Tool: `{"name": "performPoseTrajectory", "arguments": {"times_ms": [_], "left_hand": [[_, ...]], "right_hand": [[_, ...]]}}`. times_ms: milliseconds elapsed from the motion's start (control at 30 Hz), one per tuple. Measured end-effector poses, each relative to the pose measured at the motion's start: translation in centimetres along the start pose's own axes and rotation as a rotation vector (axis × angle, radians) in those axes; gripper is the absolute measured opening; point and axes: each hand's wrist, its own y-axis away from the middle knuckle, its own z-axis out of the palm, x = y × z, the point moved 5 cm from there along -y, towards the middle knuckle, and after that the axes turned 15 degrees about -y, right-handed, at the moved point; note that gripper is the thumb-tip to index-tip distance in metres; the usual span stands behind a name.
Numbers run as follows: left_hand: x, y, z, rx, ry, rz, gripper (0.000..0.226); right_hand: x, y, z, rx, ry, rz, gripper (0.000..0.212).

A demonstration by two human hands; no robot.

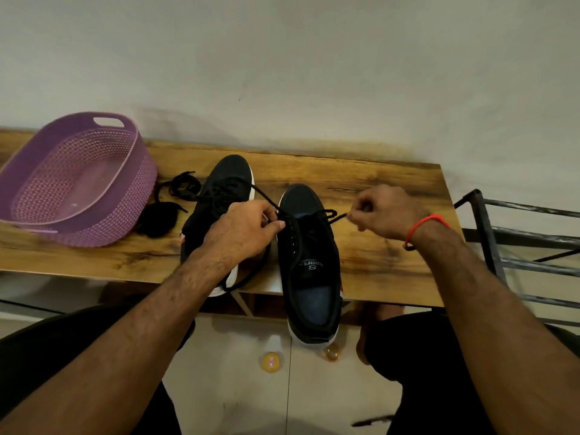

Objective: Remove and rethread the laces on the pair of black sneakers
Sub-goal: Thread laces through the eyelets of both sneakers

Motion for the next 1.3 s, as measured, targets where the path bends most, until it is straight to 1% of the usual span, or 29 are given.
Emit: {"name": "performPoseTrajectory", "arguments": {"times_ms": [100,133,167,200,233,300,333,367,433,500,533,567,633,733,767,800,833,900,967,1000,1033,1100,1167,1267,1300], "left_hand": [[-0.1,0.1,0.1,-0.004,-0.015,-0.020,0.021],[-0.2,0.1,0.1,-0.002,-0.002,-0.027,0.021],[-0.2,0.1,0.0,0.003,0.017,-0.026,0.020],[-0.2,0.1,-0.1,0.009,0.036,-0.013,0.017],[-0.1,0.1,-0.1,0.011,0.044,0.015,0.014],[0.5,0.1,-0.2,0.010,0.028,0.100,0.010],[0.7,0.2,-0.2,0.011,0.014,0.136,0.013],[0.9,0.3,-0.2,0.015,-0.001,0.154,0.015],[0.9,0.3,-0.2,0.024,-0.014,0.157,0.014],[0.8,0.3,-0.2,0.030,-0.014,0.164,0.012],[0.8,0.3,-0.2,0.036,-0.015,0.175,0.012],[0.9,0.4,-0.3,0.041,-0.015,0.185,0.011],[0.9,0.4,-0.3,0.049,-0.004,0.193,0.010],[0.8,0.4,-0.3,0.056,0.010,0.178,0.011],[0.9,0.3,-0.3,0.060,0.015,0.172,0.013],[0.9,0.3,-0.4,0.061,0.019,0.165,0.015],[0.9,0.2,-0.4,0.059,0.019,0.157,0.017],[0.9,0.1,-0.5,0.053,0.010,0.141,0.019],[0.8,0.1,-0.4,0.041,0.002,0.131,0.016],[0.7,0.1,-0.3,0.036,-0.005,0.133,0.014],[0.7,0.1,-0.3,0.035,-0.011,0.134,0.011],[0.6,0.2,-0.3,0.040,-0.018,0.142,0.011],[0.6,0.2,-0.3,0.039,-0.023,0.153,0.012],[0.6,0.2,-0.2,0.025,-0.038,0.143,0.014],[0.6,0.2,-0.2,0.021,-0.035,0.137,0.015]], "right_hand": [[2.0,0.1,-4.5,0.413,0.021,0.142,0.015],[2.5,0.2,-5.3,0.477,0.065,0.144,0.018],[2.7,0.0,-5.4,0.466,0.130,0.116,0.025],[2.6,-0.3,-4.9,0.393,0.192,0.060,0.031],[2.2,-0.6,-3.9,0.282,0.232,-0.018,0.034],[1.0,-0.7,-1.0,0.029,0.233,-0.139,0.030],[0.4,-0.5,0.5,-0.072,0.229,-0.150,0.028],[0.1,-0.4,1.8,-0.126,0.236,-0.159,0.026],[-0.6,-0.4,3.4,-0.126,0.261,-0.190,0.020],[-1.1,-0.6,3.6,-0.100,0.249,-0.222,0.006],[-1.2,-0.5,3.3,-0.116,0.237,-0.214,0.003],[-1.1,-0.5,2.9,-0.122,0.222,-0.184,0.007],[0.1,-0.5,1.1,-0.077,0.226,-0.062,0.008],[3.5,-0.4,-2.3,0.028,0.308,0.225,0.020],[4.3,-0.2,-2.8,0.029,0.330,0.283,0.023],[4.7,-0.1,-2.9,0.017,0.355,0.300,0.026],[4.5,-0.1,-2.6,-0.011,0.371,0.265,0.029],[3.0,-0.3,-1.1,-0.089,0.337,0.082,0.031],[0.7,-0.2,0.9,-0.150,0.241,-0.088,0.023],[0.0,-0.4,1.8,-0.162,0.237,-0.143,0.016],[-0.4,-0.6,2.6,-0.165,0.256,-0.177,0.009],[-0.6,-0.8,3.1,-0.187,0.272,-0.177,0.007],[0.4,-0.7,2.1,-0.249,0.277,-0.086,0.007],[3.3,-0.1,-0.1,-0.335,0.461,0.182,0.018],[4.0,0.2,-0.6,-0.335,0.500,0.234,0.021]]}}
